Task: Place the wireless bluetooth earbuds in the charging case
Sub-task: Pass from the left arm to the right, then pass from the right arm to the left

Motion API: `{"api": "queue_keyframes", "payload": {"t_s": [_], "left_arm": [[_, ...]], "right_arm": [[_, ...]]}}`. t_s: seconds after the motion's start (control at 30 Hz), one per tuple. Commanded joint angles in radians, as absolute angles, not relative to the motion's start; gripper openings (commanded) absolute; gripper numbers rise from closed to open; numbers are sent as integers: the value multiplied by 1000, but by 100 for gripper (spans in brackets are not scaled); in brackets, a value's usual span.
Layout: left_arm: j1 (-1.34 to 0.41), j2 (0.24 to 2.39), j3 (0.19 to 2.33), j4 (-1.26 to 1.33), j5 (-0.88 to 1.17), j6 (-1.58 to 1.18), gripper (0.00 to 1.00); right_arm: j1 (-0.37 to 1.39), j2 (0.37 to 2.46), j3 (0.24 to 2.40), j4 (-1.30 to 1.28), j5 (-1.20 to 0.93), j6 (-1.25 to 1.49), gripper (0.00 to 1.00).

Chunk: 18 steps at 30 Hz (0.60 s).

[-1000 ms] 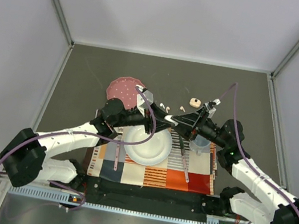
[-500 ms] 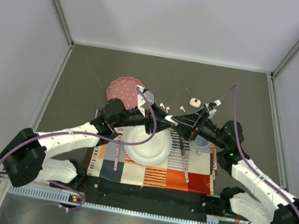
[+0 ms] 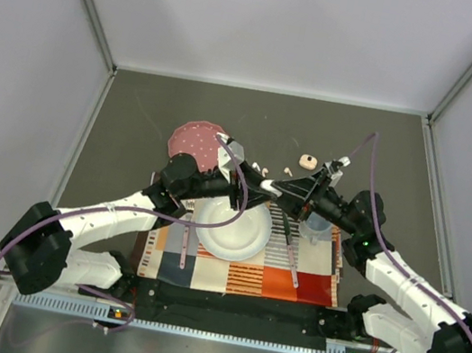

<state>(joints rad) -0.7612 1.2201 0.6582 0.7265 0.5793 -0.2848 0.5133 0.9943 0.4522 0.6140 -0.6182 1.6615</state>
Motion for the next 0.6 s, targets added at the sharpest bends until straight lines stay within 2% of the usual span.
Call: {"api": "queue_keyframes", "payload": {"t_s": [0.0, 0.17, 0.4, 0.57], "left_arm": [[-765, 1209, 695, 715, 568, -270, 45], [-764, 1210, 687, 712, 558, -262, 58], [-765, 1203, 664, 759, 542, -258, 64], [-767, 1189, 634, 849, 508, -273, 64]], "right_arm": [[522, 959, 456, 716, -600, 1680, 6], [522, 962, 439, 758, -584, 1704, 5], [520, 962, 433, 772, -577, 1723, 4], [522, 962, 417, 788, -571, 1744, 4]]}}
